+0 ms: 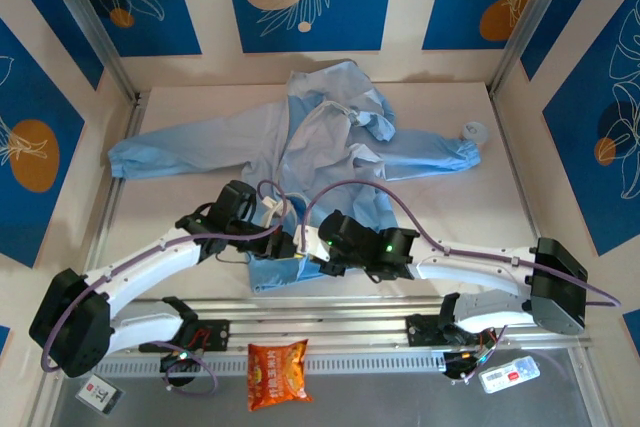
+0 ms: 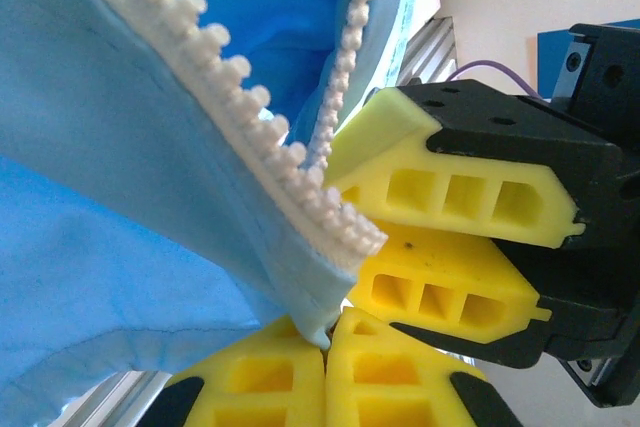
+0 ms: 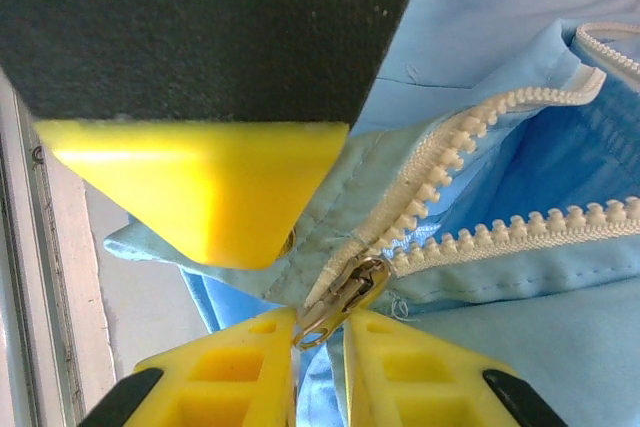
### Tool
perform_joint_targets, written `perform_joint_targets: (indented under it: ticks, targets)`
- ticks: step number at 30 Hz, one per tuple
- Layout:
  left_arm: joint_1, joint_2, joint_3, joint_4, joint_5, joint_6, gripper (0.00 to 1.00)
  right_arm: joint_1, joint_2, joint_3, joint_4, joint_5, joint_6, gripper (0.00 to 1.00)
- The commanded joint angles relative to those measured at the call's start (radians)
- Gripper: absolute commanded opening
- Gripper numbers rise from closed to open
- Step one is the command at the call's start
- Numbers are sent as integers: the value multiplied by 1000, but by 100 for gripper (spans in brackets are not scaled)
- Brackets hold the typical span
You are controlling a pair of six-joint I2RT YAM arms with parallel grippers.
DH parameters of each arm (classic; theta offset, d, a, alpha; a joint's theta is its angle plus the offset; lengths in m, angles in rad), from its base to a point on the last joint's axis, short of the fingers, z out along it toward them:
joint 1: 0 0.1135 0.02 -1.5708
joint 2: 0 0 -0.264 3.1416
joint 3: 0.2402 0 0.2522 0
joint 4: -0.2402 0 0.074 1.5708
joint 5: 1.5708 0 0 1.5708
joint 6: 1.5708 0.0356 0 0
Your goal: Zip up the jacket
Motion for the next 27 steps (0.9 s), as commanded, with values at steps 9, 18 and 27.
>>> perform_joint_targets:
  ticks: [9, 18, 27]
  targets:
    - [5, 13, 26, -59, 49, 38, 0, -21, -49, -12, -27, 15, 0, 25]
    - [4, 22, 28, -58, 50, 42, 0, -27, -50, 3, -43, -11, 20, 30]
    - [5, 20, 28, -61, 51, 43, 0, -31, -44, -1, -31, -17, 23, 33]
